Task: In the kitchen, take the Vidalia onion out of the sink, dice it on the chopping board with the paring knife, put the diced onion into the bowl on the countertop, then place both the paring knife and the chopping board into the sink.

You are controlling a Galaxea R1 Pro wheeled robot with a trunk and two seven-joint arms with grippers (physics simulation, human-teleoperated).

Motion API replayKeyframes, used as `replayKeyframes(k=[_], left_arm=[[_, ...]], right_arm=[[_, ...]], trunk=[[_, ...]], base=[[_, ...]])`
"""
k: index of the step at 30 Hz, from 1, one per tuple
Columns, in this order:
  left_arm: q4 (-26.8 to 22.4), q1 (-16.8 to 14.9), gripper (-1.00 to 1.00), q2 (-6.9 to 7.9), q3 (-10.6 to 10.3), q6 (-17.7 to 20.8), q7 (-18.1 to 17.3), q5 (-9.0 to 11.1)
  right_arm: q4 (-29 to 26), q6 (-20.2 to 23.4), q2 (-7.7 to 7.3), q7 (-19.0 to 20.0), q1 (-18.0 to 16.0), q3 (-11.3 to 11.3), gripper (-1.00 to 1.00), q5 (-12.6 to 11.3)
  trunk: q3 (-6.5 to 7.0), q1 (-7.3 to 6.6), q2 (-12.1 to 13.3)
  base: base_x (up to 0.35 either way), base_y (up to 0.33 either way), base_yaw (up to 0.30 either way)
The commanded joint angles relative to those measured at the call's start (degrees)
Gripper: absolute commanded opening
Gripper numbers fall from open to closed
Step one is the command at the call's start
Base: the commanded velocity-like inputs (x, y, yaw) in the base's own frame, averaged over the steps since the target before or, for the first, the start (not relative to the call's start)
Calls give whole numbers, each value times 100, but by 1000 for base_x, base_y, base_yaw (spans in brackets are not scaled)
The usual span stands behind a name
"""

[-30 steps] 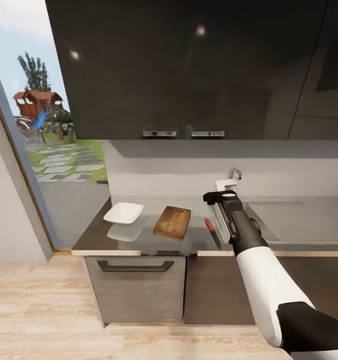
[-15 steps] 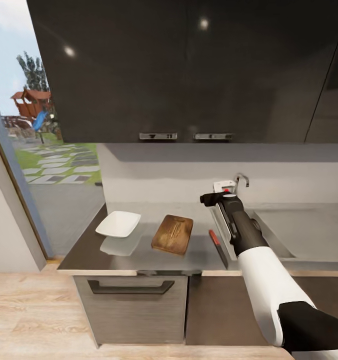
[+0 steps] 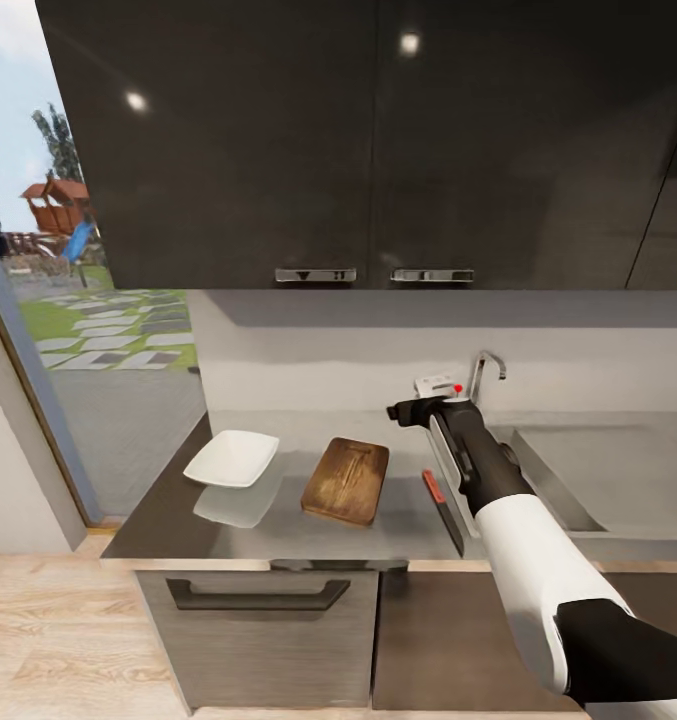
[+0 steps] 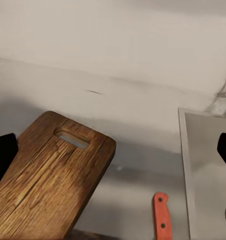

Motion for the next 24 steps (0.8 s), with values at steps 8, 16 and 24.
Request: replayKeyframes(k=[8, 16, 24], left_arm=[[117, 0, 100, -25, -11, -25, 2, 2], [126, 0, 100, -13, -3, -26, 2, 2], [120, 0, 100, -3, 0, -26, 2, 0]], right_arm=[[-4, -187, -72, 427, -1, -3, 100, 82], [4, -211, -320, 466, 15, -4, 100, 76], [5, -212, -330, 469, 17, 3, 100, 67]], trunk=[[-2, 2, -4], [-2, 2, -4], [-2, 2, -4]], base=[[1, 0, 0], [0, 0, 0], [0, 0, 0]])
